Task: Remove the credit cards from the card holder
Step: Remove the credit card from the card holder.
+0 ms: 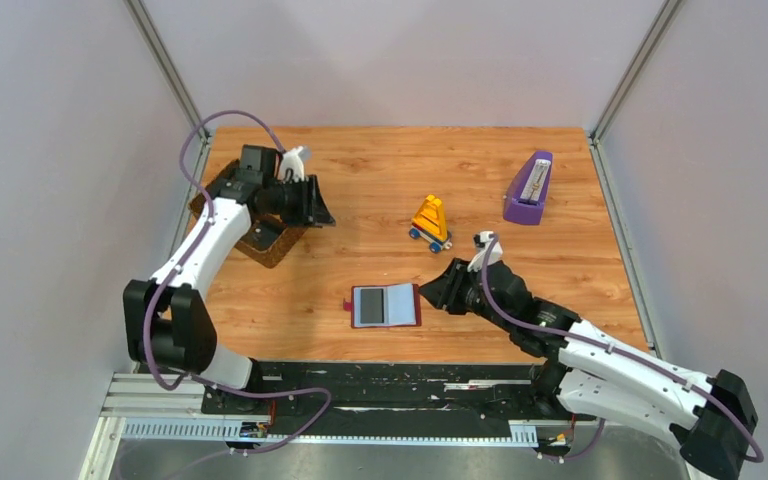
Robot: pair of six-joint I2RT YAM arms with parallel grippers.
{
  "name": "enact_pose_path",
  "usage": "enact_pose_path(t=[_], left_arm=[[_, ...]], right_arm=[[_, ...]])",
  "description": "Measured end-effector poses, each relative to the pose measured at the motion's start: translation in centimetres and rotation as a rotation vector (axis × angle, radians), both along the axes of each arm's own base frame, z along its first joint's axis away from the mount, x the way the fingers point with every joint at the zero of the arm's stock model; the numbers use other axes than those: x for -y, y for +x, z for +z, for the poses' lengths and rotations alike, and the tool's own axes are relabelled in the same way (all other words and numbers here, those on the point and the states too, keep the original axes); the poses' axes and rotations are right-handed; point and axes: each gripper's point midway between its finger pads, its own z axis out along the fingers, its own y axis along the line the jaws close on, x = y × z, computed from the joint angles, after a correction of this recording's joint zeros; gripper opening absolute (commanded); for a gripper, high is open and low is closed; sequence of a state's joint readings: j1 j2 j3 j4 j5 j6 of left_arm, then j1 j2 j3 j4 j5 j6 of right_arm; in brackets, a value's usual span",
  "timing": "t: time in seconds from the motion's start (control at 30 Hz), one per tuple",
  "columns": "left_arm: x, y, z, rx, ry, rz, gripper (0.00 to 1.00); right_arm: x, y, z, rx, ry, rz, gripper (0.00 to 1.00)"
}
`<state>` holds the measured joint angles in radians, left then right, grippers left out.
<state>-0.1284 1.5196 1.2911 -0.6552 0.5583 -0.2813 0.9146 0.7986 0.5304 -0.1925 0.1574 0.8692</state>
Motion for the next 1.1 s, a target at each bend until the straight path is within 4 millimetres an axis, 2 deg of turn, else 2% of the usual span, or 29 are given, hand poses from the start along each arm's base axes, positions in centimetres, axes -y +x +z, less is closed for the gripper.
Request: enact_pose_path(t=[0.23, 0.3, 0.4, 0.57, 0.73, 0.87, 1.1], left_arm=[[4.1, -9.3, -4.3, -0.101, -0.033, -0.153, 0.45], [5.2, -11.4, -5.4, -0.128, -0.054, -0.186, 0.41], [6.5, -13.3, -6.6, -0.15, -0.093, -0.217, 0.38], [7.0, -14.0, -8.7, -0.189, -0.115, -0.208, 0.34], [7.1, -13.5, -10.6, -0.212, -0.105, -0.192, 0.27], [7.2, -13.4, -12.8, -0.257, -0.09, -0.175, 0.23], [6.8, -13.6, -15.1, -0.295, -0.061, -0.154, 0.22]], right_arm=[[-2.5, -0.8, -3.6, -0.103, -0.028, 0.103, 0.3], [-3.2, -0.9, -4.3, -0.116, -0.033, 0.131, 0.3], [-4.0, -0.9, -5.7, -0.133, -0.057, 0.17, 0.3], [-5.1, -0.8, -7.8, -0.161, -0.11, 0.221, 0.3], [-6.3, -0.1, -8.4, -0.152, -0.112, 0.255, 0.3], [-6.8, 0.7, -8.7, -0.148, -0.112, 0.267, 0.29], [-7.4, 1.7, -9.9, -0.165, -0.107, 0.283, 0.28]])
